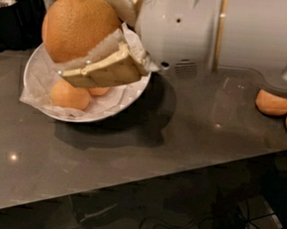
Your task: Pick orange from white bowl
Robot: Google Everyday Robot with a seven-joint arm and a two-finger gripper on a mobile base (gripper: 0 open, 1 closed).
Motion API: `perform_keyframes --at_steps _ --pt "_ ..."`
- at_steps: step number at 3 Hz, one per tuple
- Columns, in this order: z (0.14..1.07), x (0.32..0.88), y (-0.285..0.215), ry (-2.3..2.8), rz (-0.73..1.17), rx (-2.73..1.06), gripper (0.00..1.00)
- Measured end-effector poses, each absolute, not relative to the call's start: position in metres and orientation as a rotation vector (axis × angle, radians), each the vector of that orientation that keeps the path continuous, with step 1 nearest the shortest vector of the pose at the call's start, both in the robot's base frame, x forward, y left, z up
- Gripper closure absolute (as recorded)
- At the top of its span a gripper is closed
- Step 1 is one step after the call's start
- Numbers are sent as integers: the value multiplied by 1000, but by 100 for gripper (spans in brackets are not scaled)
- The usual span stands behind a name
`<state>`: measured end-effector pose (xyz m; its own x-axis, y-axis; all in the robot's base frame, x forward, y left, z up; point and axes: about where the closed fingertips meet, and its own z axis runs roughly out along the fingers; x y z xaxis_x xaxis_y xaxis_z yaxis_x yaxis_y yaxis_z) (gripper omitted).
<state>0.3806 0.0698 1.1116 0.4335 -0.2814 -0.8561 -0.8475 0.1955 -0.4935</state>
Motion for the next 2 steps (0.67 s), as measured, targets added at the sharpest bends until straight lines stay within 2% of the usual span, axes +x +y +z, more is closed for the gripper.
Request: perform_keyframes --at_steps 1,2 --pt "1122 373 51 1140 389 -1524 100" --pt "1113 380 34 1277 338 -1636 100"
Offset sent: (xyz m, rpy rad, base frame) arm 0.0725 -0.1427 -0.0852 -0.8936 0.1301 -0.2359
